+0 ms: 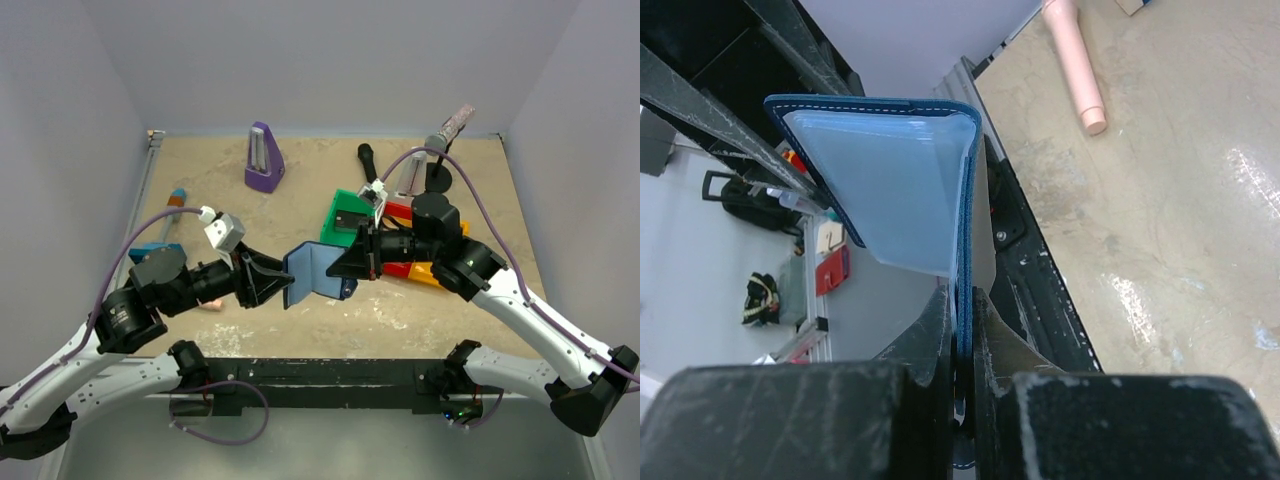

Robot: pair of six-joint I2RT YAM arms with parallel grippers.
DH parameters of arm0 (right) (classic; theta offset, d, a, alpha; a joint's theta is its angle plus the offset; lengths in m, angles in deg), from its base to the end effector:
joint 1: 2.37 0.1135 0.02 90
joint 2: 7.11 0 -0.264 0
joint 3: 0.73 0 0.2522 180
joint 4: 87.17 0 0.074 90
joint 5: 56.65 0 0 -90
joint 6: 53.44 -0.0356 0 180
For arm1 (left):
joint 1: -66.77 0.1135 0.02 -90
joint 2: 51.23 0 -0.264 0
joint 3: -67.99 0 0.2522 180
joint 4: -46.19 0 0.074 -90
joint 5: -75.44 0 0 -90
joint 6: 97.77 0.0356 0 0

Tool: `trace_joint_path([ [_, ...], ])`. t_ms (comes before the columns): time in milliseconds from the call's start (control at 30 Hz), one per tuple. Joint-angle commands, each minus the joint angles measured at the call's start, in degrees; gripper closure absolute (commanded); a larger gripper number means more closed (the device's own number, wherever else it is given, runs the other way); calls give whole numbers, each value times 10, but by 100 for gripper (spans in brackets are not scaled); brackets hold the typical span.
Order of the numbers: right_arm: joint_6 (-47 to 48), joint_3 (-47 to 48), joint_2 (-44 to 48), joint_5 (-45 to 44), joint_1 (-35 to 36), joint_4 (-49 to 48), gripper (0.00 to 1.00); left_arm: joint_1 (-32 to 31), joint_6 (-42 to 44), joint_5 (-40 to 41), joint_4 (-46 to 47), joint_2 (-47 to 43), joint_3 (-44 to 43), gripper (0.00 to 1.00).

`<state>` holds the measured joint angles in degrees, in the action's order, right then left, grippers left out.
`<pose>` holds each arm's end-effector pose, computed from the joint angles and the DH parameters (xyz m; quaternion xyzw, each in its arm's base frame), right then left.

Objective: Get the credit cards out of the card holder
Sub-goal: Open the card holder at the center of the board.

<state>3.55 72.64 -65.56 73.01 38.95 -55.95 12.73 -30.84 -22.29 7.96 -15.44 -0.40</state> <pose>0.1524 0.1642 0.3749 -0.2575 0.7360 0.5571 0.2856 0.0707 -0.1057 0.3930 0.2410 0.7004 -0.4566 0.4928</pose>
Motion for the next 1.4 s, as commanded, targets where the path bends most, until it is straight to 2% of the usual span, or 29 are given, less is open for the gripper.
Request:
trace_joint_path([
  [0, -9, 12, 6, 24, -5, -41, 100, 2, 13, -7, 21, -8, 4, 54],
  [67, -9, 11, 5, 24, -6, -41, 100, 2, 14, -5, 18, -7, 3, 55],
  [300, -13, 10, 4, 32, -7, -50, 100, 2, 20, -6, 20, -10, 7, 71],
  [400, -20, 3, 4, 38, -10, -59, 100, 2, 21, -16, 28, -17, 15, 71],
  [533, -24, -1, 2, 44, -12, -67, 100, 2, 19, -33, 40, -26, 24, 64],
  [600, -25, -2, 2, 44, -13, -68, 100, 2, 20, -33, 40, -26, 25, 65],
  [933, -27, -12, 3, 53, -16, -78, 100, 2, 22, -43, 58, -45, 39, 99],
  [1367, -33, -13, 6, 51, -17, -80, 97, 2, 9, -29, 52, -23, 23, 100],
])
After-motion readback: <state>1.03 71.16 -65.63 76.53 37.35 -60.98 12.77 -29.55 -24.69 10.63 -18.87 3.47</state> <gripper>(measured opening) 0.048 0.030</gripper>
